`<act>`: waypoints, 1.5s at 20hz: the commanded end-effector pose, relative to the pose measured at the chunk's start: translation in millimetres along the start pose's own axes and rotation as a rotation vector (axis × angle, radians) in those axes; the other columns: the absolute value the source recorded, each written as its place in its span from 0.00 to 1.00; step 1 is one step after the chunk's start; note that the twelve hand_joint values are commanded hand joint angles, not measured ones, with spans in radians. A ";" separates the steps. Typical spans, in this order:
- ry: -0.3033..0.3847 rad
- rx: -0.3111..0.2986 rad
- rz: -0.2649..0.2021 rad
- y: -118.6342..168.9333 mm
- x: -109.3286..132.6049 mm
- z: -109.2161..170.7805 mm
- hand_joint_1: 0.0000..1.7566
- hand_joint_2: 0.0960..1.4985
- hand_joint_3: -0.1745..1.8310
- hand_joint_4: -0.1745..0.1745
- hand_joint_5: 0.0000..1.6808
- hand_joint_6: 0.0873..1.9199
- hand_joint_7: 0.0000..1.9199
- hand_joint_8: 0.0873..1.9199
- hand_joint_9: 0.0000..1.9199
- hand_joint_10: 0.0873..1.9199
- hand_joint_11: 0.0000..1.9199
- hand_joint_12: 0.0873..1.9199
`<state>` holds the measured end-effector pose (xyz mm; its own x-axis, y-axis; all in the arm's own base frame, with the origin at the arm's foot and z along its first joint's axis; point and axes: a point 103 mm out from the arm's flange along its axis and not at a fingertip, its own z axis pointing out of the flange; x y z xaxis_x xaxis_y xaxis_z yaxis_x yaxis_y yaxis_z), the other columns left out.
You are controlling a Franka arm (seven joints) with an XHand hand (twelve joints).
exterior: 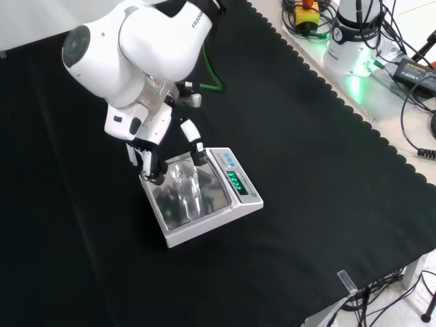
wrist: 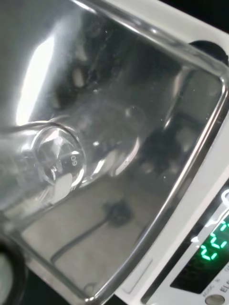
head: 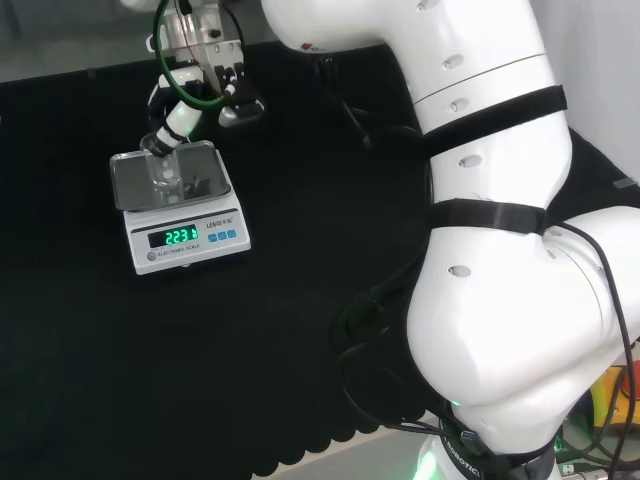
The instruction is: Put the beaker on the electronic balance.
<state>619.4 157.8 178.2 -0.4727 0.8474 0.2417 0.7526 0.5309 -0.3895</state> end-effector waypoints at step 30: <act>0.458 -0.671 -0.091 -290.9 -141.0 -66.4 0.30 0.42 0.13 0.26 0.24 0.01 0.23 0.41 0.50 0.00 0.27 0.70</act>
<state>556.2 -46.7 254.0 -0.4517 0.5936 0.6660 0.8270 0.5587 0.0630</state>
